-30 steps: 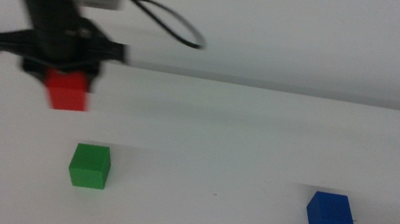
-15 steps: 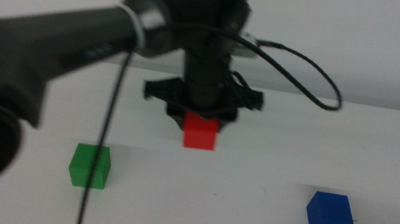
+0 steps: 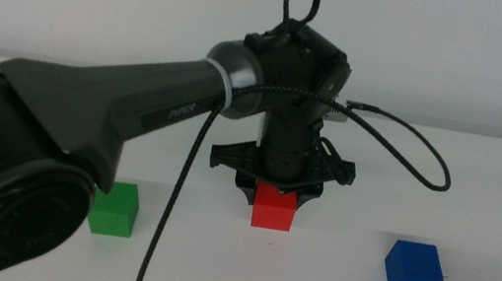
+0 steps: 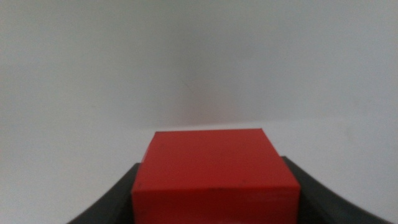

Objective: Stack red cubes first, then green, then blue cubes in a specific spot.

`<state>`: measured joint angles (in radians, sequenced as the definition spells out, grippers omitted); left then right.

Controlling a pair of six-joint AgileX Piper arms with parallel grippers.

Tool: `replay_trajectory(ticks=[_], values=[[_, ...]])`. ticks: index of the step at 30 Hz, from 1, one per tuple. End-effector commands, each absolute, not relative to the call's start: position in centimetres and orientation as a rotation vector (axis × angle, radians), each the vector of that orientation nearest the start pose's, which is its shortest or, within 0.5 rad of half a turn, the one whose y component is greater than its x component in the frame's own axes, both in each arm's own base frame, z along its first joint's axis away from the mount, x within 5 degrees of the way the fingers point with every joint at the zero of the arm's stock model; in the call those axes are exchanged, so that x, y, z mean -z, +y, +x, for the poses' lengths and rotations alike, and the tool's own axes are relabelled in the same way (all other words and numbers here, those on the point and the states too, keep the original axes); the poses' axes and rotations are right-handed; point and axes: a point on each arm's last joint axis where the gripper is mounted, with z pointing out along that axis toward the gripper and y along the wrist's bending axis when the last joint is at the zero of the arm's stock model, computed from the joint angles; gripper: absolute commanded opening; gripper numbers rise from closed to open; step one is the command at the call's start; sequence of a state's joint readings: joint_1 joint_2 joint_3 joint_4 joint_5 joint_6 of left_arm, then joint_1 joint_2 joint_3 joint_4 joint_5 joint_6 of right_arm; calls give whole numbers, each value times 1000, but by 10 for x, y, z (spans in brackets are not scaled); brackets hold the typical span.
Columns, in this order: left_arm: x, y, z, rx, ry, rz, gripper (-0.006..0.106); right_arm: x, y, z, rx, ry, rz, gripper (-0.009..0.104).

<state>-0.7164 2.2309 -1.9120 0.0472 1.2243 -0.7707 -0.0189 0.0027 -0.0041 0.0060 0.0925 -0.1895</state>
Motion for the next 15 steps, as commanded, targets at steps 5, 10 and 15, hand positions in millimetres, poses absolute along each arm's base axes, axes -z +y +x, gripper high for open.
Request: replay_trajectory(ticks=[5,10,15], values=[[-179,-299,358,24,3049,-137,-1,-194,-1,55,177,1573,-138,87],[-174,-299,362,67,3041,-176,-1,-194,-1,55,177,1573,-138,87],[-173,-302,365,108,3013,-194,-1,-194,-1,55,177,1573,-138,87]])
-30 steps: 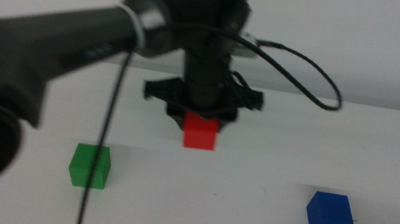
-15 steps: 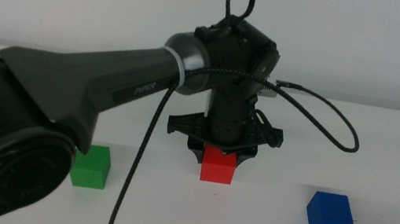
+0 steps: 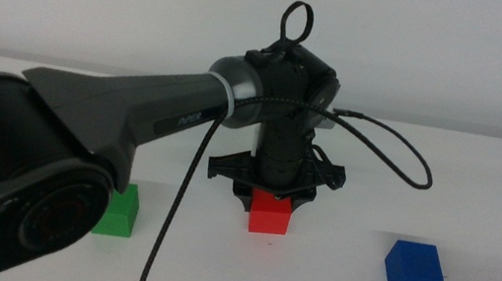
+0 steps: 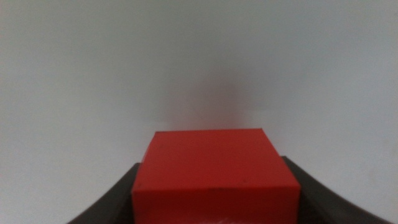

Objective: Stack red cubes first, then green, then blue cubes in a specific spot.

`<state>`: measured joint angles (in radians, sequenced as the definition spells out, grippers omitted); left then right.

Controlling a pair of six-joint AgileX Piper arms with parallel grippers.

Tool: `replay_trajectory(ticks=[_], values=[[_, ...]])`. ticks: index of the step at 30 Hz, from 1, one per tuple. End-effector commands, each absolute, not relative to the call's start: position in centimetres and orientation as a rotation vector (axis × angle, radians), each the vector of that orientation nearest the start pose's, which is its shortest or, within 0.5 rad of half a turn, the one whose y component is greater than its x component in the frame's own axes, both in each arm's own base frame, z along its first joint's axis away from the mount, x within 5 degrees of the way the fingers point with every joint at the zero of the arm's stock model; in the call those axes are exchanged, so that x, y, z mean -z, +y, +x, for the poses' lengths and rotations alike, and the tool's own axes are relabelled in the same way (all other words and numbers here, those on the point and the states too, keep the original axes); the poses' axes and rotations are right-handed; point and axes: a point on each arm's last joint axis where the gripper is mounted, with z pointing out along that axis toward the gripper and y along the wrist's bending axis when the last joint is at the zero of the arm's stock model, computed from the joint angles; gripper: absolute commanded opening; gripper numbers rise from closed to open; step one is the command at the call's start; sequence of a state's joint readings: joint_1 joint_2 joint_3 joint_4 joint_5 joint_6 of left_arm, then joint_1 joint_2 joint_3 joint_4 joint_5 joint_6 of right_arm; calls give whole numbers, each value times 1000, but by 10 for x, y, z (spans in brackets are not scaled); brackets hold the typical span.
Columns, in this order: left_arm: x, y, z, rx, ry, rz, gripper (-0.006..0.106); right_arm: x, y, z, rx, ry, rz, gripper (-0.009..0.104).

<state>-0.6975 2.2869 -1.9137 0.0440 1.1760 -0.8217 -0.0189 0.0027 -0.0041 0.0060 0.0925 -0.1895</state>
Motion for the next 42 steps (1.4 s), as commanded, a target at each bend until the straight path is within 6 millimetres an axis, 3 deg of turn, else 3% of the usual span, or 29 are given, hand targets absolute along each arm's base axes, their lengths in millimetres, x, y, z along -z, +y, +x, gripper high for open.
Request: replay_trajectory(ticks=[1,8,27,28,34,36,39,42], values=[[-173,-302,365,111,3015,-197,-1,-194,-1,55,177,1573,-138,87],[-173,-302,365,118,3020,-201,-1,-194,-1,55,177,1573,-138,87],[-149,-307,365,103,3064,-157,0,-194,-1,55,177,1573,-138,87],[-148,-305,364,78,3082,-145,17,-194,-1,55,177,1573,-138,87],[-148,-305,363,68,3090,-130,51,-194,-1,55,177,1573,-138,87],[-150,-305,363,68,3090,-50,68,-194,-1,55,177,1573,-138,87],[-159,-303,361,61,3095,-25,79,-194,-1,55,177,1573,-138,87],[-180,-298,358,49,3072,-30,81,-194,-1,55,177,1573,-138,87]])
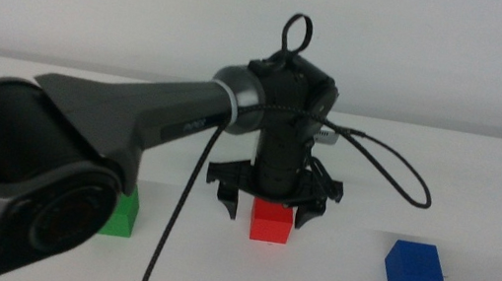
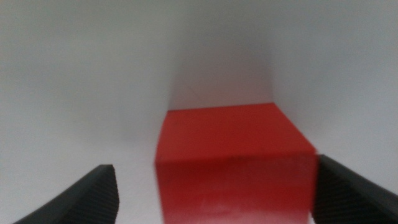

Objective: Stack red cubes first, then green, then blue cubes in a specific spot.

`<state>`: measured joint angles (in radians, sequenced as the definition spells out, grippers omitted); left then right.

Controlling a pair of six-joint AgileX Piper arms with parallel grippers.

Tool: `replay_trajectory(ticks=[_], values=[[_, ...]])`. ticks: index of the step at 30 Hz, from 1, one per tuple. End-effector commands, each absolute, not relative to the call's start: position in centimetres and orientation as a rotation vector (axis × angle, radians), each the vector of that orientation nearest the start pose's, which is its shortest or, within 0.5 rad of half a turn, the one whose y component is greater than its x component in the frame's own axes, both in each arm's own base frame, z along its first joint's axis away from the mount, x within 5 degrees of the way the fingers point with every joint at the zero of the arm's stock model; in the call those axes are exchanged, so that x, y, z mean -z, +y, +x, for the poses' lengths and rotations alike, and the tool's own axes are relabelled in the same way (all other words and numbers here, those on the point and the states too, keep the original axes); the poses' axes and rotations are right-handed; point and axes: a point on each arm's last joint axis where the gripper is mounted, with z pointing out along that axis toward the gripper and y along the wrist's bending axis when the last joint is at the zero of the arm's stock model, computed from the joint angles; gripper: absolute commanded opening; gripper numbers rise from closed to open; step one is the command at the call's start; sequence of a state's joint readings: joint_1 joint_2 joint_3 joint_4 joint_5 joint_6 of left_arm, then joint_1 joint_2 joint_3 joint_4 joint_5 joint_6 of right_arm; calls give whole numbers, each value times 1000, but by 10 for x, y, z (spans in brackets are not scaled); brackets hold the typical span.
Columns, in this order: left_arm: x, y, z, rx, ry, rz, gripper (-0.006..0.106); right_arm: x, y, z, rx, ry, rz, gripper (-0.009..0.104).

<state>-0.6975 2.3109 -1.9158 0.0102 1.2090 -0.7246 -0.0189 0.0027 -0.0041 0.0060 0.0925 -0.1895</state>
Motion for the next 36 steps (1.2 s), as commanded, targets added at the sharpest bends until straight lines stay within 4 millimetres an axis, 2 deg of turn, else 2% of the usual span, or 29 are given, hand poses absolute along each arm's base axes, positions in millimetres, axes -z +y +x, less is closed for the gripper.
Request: replay_trajectory(ticks=[1,5,8,12,16,19,22,26,30,36], values=[[-191,-295,357,42,3059,-37,81,-194,-1,55,177,1573,-138,87],[-239,-280,346,15,2993,8,81,-194,-1,55,177,1573,-138,87],[-271,-260,335,12,2929,8,82,-194,-1,55,177,1573,-138,87],[-296,-207,328,-46,2900,-8,90,-194,-1,55,177,1573,-138,87],[-276,-143,328,-139,2996,-91,94,-194,-1,55,177,1573,-138,87],[-254,-108,329,-165,3068,-120,94,-194,-1,55,177,1573,-138,87],[-233,-86,331,-74,3093,-128,94,-194,-1,55,177,1573,-138,87],[-217,-77,335,78,3048,-213,94,-194,-1,55,177,1573,-138,87],[-214,-81,337,127,3035,-306,93,-194,-1,55,177,1573,-138,87],[-202,-88,338,109,3077,-277,93,-194,-1,55,177,1573,-138,87]])
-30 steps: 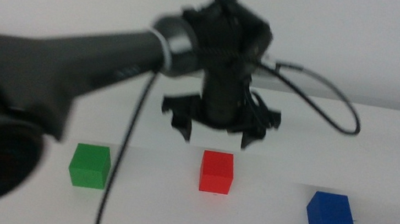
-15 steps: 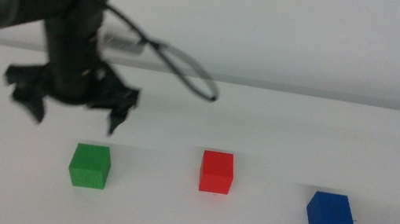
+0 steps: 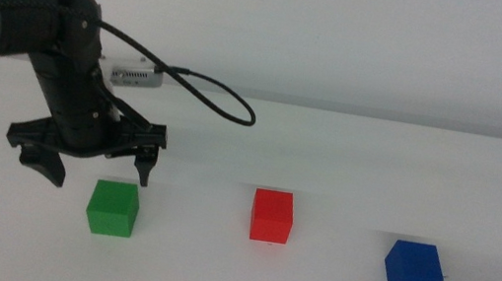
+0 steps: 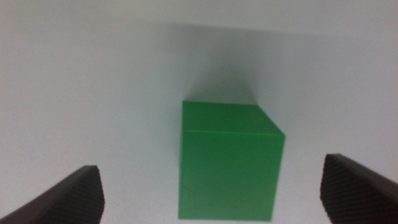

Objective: Stack red cubes first, then green, then blue cubes in a specific spot.

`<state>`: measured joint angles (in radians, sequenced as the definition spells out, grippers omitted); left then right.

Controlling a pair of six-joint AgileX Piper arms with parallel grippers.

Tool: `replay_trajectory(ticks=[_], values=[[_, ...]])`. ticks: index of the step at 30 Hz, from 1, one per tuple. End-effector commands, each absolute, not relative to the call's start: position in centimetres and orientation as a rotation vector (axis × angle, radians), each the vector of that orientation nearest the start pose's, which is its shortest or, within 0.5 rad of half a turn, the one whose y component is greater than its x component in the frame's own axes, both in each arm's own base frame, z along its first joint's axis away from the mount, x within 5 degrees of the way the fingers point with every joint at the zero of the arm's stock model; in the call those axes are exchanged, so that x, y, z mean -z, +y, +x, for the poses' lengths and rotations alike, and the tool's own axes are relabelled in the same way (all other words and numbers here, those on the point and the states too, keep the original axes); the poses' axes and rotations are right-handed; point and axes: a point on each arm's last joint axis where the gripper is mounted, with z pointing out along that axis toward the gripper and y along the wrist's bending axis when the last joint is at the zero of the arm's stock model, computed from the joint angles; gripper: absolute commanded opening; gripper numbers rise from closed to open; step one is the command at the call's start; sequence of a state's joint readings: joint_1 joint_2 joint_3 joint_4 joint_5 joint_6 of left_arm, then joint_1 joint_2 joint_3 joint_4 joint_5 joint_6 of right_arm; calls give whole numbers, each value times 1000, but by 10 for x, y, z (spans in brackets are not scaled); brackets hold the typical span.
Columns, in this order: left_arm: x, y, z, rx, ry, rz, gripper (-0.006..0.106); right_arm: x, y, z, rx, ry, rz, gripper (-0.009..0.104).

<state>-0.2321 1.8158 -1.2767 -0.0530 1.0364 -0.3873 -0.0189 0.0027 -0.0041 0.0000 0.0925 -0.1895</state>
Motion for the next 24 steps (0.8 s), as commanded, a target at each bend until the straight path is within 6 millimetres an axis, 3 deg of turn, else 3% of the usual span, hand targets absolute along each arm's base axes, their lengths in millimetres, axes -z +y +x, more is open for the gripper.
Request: replay_trajectory(ticks=[1,24], values=[[-199,-90,337,103,3092,-266,93,-194,-1,55,177,1573,-138,87],[-156,-99,347,37,3151,-224,93,-194,-1,55,177,1573,-138,87]])
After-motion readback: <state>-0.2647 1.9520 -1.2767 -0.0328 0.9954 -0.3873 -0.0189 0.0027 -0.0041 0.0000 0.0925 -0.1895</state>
